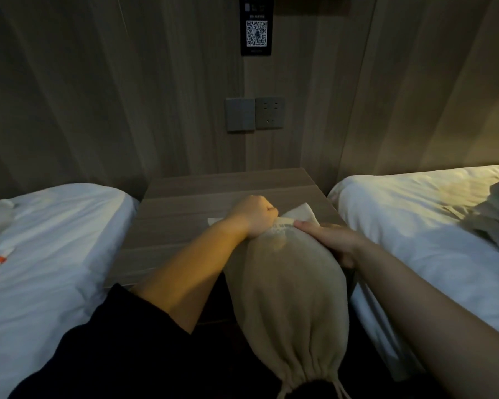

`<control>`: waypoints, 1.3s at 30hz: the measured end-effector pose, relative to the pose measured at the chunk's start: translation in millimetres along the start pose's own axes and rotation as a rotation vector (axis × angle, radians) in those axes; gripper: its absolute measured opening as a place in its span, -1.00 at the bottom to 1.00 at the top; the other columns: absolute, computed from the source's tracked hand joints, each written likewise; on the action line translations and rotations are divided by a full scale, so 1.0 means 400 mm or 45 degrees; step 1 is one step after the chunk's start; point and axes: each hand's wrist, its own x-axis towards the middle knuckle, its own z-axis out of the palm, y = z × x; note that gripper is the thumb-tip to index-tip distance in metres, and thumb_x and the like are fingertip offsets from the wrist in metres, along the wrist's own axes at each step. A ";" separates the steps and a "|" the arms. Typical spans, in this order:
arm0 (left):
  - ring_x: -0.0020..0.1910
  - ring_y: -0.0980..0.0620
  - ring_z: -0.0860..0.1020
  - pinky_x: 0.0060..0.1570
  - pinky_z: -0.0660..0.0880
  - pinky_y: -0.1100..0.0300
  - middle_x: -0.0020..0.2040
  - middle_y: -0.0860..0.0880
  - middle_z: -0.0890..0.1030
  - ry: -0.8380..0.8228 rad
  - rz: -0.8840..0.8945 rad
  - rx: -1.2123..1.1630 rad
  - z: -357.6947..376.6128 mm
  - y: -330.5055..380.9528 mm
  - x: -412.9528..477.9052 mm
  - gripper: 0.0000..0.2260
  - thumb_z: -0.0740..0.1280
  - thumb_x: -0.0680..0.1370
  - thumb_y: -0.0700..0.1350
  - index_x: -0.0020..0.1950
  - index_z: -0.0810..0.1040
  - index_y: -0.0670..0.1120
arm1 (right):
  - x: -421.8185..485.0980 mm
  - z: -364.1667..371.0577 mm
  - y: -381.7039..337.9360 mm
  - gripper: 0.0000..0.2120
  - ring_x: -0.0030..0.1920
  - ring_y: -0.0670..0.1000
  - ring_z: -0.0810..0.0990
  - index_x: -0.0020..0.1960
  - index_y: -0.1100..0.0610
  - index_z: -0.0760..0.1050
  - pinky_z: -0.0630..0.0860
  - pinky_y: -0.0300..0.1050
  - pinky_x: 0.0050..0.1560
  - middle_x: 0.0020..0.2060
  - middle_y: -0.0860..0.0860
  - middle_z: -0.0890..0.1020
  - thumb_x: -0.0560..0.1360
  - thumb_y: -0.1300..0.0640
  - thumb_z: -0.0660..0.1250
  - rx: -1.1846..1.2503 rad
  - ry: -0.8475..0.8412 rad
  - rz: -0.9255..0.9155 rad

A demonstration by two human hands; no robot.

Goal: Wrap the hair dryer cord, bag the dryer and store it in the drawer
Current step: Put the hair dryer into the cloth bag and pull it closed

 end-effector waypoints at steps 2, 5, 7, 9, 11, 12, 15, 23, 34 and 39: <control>-0.41 -0.06 0.34 -0.39 0.19 0.07 -0.48 -0.07 0.37 0.006 -0.014 -0.016 0.000 -0.001 0.000 -0.61 0.16 0.52 -0.13 -0.53 0.27 -0.11 | -0.013 0.001 0.003 -0.26 0.09 0.07 0.57 0.34 0.16 0.34 0.52 -0.05 -0.05 0.12 0.11 0.59 0.30 -0.19 0.42 0.098 -0.150 -0.045; -0.40 -0.08 0.34 -0.35 0.22 0.09 -0.49 -0.07 0.37 0.032 -0.037 -0.033 0.001 -0.007 0.001 -0.62 0.16 0.50 -0.14 -0.53 0.28 -0.11 | -0.023 -0.001 0.021 -0.44 0.08 0.03 0.57 0.33 0.10 0.29 0.52 -0.10 -0.04 0.09 0.06 0.58 0.39 0.07 0.39 0.211 -0.287 -0.195; -0.41 -0.07 0.33 -0.34 0.24 0.08 -0.49 -0.07 0.35 0.044 -0.060 -0.073 0.002 -0.010 0.003 -0.64 0.16 0.49 -0.15 -0.52 0.28 -0.10 | -0.033 0.004 0.030 -0.44 0.08 -0.01 0.57 0.32 0.07 0.27 0.53 -0.16 -0.05 0.11 0.03 0.57 0.38 0.23 0.40 0.203 -0.308 -0.293; -0.40 -0.07 0.34 -0.34 0.25 0.07 -0.48 -0.07 0.38 0.060 -0.096 -0.103 0.003 -0.013 0.006 -0.67 0.16 0.48 -0.15 -0.51 0.31 -0.11 | -0.035 0.008 0.040 -0.39 0.07 -0.01 0.57 0.30 0.05 0.30 0.53 -0.18 -0.08 0.11 0.03 0.57 0.33 0.32 0.45 0.146 -0.216 -0.350; -0.35 -0.11 0.41 -0.33 0.29 0.06 -0.43 -0.11 0.46 0.109 -0.127 -0.118 0.005 -0.017 0.006 -0.72 0.16 0.47 -0.16 -0.45 0.40 -0.18 | -0.030 0.008 0.049 -0.36 0.09 0.04 0.57 0.28 0.05 0.34 0.54 -0.10 -0.04 0.12 0.07 0.58 0.29 0.34 0.48 0.210 -0.132 -0.377; -0.29 -0.15 0.47 -0.30 0.35 0.04 -0.37 -0.15 0.53 0.142 -0.130 -0.132 0.007 -0.021 0.006 -0.73 0.16 0.47 -0.16 -0.39 0.47 -0.23 | -0.029 0.009 0.052 -0.37 0.11 0.09 0.58 0.27 0.07 0.37 0.55 -0.02 0.02 0.12 0.09 0.58 0.28 0.34 0.49 0.271 -0.115 -0.377; 0.00 -0.10 0.57 -0.02 0.49 0.09 -0.02 -0.10 0.67 0.210 -0.098 -0.140 0.010 -0.037 0.005 -0.71 0.14 0.52 -0.14 -0.10 0.66 -0.16 | -0.014 0.021 0.057 -0.39 0.12 0.17 0.58 0.25 0.08 0.42 0.53 0.17 0.13 0.12 0.14 0.59 0.25 0.35 0.50 0.400 -0.092 -0.362; 0.34 -0.01 0.41 0.21 0.26 0.28 0.36 -0.05 0.46 0.216 0.095 -0.234 -0.021 -0.063 -0.030 -0.67 0.19 0.59 -0.09 0.36 0.42 -0.06 | 0.033 0.018 0.002 -0.43 0.03 0.22 0.61 0.25 0.19 0.42 0.59 0.09 -0.11 0.11 0.21 0.59 0.27 0.37 0.46 0.694 0.055 -0.253; 0.53 0.05 -0.15 0.46 -0.13 0.03 0.57 0.05 -0.10 -0.208 0.525 0.449 0.041 -0.084 -0.149 -0.09 0.43 0.33 0.24 0.52 -0.02 0.15 | 0.103 -0.021 -0.055 -0.36 0.08 0.14 0.58 0.31 0.12 0.34 0.55 0.17 0.12 0.13 0.10 0.56 0.29 0.13 0.51 0.487 0.375 -0.316; 0.54 -0.01 -0.15 0.46 -0.02 -0.18 0.57 0.00 -0.09 -0.121 0.566 0.598 0.119 -0.141 -0.148 -0.21 0.37 0.42 0.08 0.53 0.00 0.08 | 0.111 -0.009 -0.044 -0.26 0.24 0.13 0.48 0.38 0.10 0.24 0.49 0.11 0.19 0.27 0.10 0.47 0.31 -0.07 0.47 -0.052 0.596 -0.442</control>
